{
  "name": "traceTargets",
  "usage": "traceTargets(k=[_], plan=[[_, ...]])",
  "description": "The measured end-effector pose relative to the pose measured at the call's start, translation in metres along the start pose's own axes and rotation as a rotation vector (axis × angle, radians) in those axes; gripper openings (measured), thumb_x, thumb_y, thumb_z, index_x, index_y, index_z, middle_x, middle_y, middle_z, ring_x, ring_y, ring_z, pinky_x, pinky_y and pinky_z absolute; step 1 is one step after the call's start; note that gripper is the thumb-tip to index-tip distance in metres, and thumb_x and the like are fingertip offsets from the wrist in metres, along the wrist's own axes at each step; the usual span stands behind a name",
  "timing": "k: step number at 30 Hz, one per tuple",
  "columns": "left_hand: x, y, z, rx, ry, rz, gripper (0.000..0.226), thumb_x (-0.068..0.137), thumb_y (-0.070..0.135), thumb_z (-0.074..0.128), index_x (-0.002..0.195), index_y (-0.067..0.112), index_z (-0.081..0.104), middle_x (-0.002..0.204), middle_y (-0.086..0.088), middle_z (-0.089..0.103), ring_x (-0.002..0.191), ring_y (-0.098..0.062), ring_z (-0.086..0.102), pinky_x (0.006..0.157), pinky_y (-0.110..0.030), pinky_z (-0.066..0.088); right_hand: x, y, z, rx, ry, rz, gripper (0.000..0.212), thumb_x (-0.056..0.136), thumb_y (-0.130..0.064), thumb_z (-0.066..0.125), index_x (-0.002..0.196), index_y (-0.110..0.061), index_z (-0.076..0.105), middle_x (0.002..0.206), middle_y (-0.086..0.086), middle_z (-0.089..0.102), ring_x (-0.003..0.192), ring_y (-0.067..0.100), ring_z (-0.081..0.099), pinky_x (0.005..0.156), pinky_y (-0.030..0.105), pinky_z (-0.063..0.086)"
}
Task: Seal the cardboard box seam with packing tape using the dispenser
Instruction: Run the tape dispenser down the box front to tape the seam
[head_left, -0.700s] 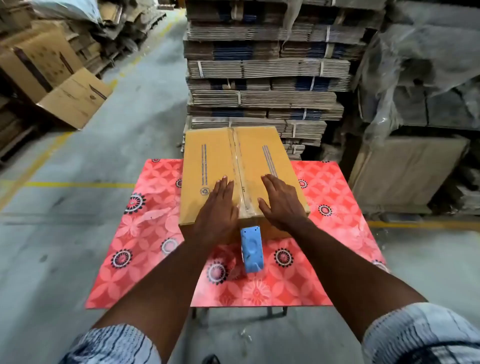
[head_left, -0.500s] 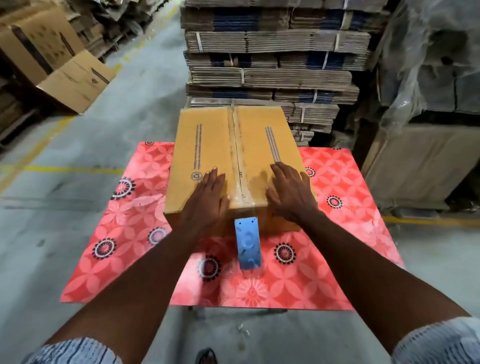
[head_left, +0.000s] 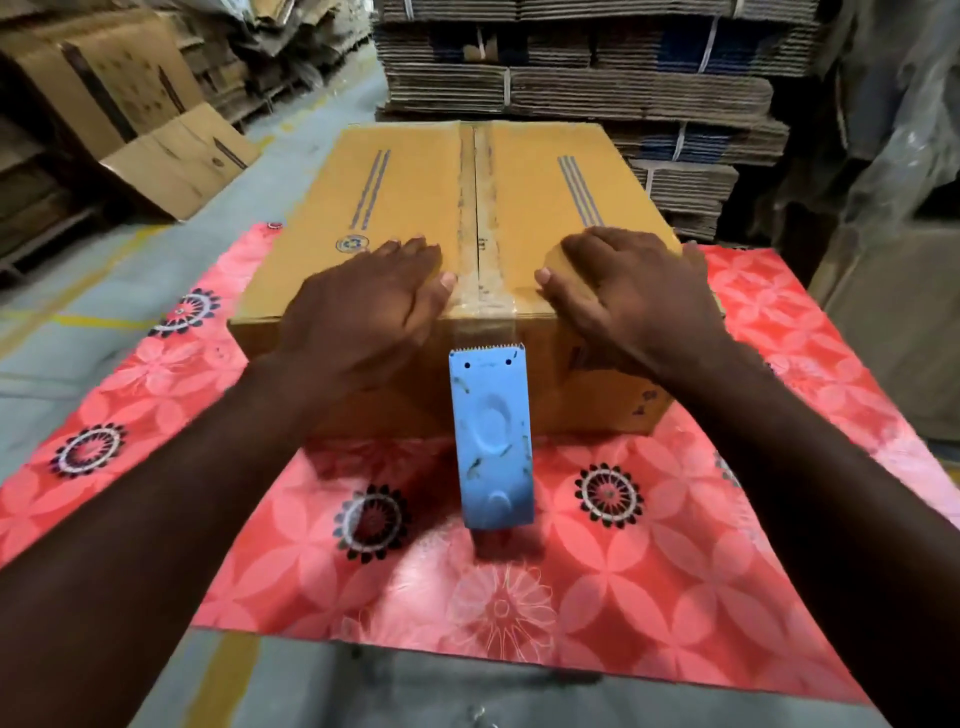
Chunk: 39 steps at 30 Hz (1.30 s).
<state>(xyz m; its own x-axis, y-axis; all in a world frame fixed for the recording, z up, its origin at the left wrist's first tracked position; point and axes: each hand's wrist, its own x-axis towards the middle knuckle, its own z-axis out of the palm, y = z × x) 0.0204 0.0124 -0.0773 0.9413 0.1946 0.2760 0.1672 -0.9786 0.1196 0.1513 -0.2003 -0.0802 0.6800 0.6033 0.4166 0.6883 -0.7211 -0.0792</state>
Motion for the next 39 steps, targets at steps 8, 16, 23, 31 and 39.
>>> traceTargets(k=[8, 16, 23, 31, 39], plan=[[-0.002, -0.001, 0.003, 0.093, 0.095, 0.055, 0.059, 0.097, 0.065, 0.01, 0.114, 0.029, 0.053, 0.128, -0.001, 0.064, 0.112, -0.034, 0.059, 0.082, -0.043, 0.043, 0.005, 0.006, 0.001, 0.053, -0.017, 0.066, 0.087, 0.077, -0.089, 0.017, 0.112, -0.024, 0.063, 0.121, 0.013, 0.063, 0.115, 0.035, 0.055, 0.094, 0.06, 0.046], [-0.003, -0.008, -0.006, 0.184, -0.112, 0.114, 0.104, 0.071, 0.089, 0.015, 0.155, 0.028, 0.025, 0.163, 0.004, 0.028, 0.146, -0.023, 0.036, 0.113, -0.043, 0.034, -0.007, 0.001, 0.001, -0.022, 0.011, 0.166, 0.086, 0.079, -0.086, 0.015, 0.127, -0.031, 0.059, 0.129, 0.008, 0.06, 0.125, 0.034, 0.05, 0.097, 0.06, 0.042], [-0.007, -0.008, -0.01, 0.117, -0.171, 0.173, 0.096, 0.079, 0.082, 0.024, 0.157, 0.027, 0.021, 0.165, 0.007, 0.021, 0.15, -0.016, 0.026, 0.117, -0.037, 0.025, -0.024, -0.009, -0.011, -0.037, 0.0, 0.212, 0.079, 0.084, -0.083, 0.022, 0.127, -0.029, 0.061, 0.135, 0.01, 0.057, 0.13, 0.032, 0.044, 0.099, 0.067, 0.031], [-0.031, 0.02, -0.015, 0.052, -0.154, 0.217, 0.055, 0.104, 0.047, 0.034, 0.151, 0.02, 0.035, 0.163, 0.0, 0.027, 0.149, -0.022, 0.031, 0.116, -0.039, 0.03, -0.061, -0.004, -0.011, -0.122, 0.166, 0.188, 0.067, 0.089, -0.073, 0.023, 0.123, -0.033, 0.065, 0.126, 0.002, 0.065, 0.121, 0.029, 0.053, 0.093, 0.055, 0.037], [-0.053, 0.036, -0.02, 0.075, -0.159, 0.176, 0.05, 0.104, 0.048, 0.035, 0.144, 0.018, 0.042, 0.151, -0.012, 0.046, 0.137, -0.03, 0.045, 0.108, -0.043, 0.039, -0.078, -0.001, -0.012, -0.082, 0.264, 0.154, 0.059, 0.093, -0.062, 0.027, 0.107, -0.027, 0.071, 0.107, 0.001, 0.07, 0.106, 0.032, 0.058, 0.078, 0.042, 0.035]])
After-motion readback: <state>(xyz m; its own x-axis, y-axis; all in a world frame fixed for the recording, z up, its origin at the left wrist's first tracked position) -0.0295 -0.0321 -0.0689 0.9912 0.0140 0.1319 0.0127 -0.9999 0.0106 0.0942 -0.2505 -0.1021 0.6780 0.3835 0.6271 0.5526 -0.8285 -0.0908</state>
